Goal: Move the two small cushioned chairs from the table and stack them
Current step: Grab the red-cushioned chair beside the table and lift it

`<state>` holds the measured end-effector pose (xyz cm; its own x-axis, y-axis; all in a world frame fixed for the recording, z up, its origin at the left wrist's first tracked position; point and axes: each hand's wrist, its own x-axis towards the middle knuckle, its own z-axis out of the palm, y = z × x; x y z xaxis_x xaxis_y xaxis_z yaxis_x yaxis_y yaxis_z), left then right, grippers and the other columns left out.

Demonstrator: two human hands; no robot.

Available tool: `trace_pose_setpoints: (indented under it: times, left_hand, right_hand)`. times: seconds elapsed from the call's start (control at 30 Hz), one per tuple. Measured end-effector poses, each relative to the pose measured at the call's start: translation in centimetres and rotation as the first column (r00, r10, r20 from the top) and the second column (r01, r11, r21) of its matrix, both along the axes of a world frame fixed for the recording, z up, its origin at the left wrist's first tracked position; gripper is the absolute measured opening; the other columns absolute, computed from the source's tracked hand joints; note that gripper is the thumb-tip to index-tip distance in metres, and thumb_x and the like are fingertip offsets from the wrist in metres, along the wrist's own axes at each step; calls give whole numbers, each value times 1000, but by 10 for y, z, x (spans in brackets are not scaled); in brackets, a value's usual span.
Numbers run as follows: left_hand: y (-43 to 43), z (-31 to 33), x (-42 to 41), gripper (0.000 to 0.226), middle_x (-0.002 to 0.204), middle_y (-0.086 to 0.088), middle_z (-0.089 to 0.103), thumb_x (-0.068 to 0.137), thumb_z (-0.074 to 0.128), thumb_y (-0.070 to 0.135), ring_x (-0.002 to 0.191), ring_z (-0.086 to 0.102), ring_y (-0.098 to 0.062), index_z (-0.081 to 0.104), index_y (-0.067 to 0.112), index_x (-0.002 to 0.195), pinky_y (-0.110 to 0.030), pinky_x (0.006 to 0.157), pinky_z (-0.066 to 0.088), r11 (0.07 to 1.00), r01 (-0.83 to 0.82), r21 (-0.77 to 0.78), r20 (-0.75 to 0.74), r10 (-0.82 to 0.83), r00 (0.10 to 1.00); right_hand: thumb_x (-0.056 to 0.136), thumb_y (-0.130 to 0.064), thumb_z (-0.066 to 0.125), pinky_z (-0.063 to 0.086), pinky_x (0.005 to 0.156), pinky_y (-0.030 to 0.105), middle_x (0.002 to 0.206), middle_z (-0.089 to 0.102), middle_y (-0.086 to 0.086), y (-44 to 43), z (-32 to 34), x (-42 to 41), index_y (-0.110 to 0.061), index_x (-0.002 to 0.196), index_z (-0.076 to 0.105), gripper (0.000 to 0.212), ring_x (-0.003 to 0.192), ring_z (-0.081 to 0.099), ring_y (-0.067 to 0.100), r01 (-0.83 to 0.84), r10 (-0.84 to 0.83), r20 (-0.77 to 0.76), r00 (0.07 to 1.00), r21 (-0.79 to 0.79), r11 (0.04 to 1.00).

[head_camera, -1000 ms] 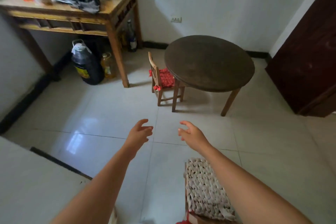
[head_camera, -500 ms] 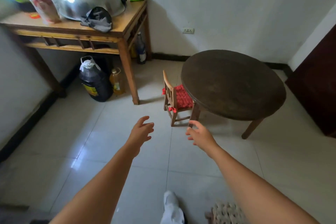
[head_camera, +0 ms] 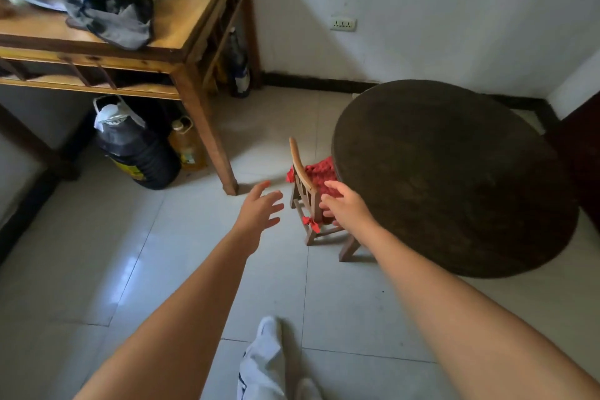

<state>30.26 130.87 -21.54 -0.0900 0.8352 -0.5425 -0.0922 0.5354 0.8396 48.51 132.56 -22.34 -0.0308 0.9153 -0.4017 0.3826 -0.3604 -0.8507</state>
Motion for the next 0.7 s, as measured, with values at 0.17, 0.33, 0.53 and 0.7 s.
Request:
trace_pose_setpoints:
  times: [0.17, 0.33, 0.53, 0.7]
  left_hand:
    - [104, -52, -10, 52, 120, 0, 53, 94, 54, 24, 112, 53, -24, 37, 27, 143, -39, 92, 46, 996, 62, -60, 1, -62, 998]
    - [198, -115, -11, 57, 120, 6, 49, 92, 57, 31, 112, 47, -20, 33, 35, 144, -43, 87, 45, 988, 109, -109, -2, -110, 994]
    - [272, -201, 5, 66, 121, 2, 47, 92, 56, 28, 111, 44, -21, 22, 35, 148, -51, 91, 49, 980, 102, -173, -77, -116, 990]
    - [296, -256, 34, 51, 111, 1, 52, 89, 61, 25, 109, 53, -30, 32, 30, 130, -53, 79, 56, 965, 191, -181, -90, -209, 974]
  right_hand:
    - [88, -26, 55, 57, 73, 40, 88, 65, -8, 93, -52, -16, -31, 134, 46, 47, 84, 64, 18, 20, -18, 68, 998, -35, 999]
    - [89, -31, 60, 48, 79, 34, 97, 63, -11, 177, -117, -32, -29, 141, 39, 56, 94, 60, 14, -6, 11, 91, 996, -51, 999]
    - [85, -18, 65, 44, 84, 34, 119, 50, -9, 238, -215, -36, -37, 147, 21, 78, 104, 50, 15, -121, 133, 121, 984, -98, 988]
    - [91, -18, 58, 48, 87, 32, 131, 55, 9, 249, -285, -34, -33, 146, 22, 67, 114, 57, 29, -191, 219, 190, 957, -153, 970]
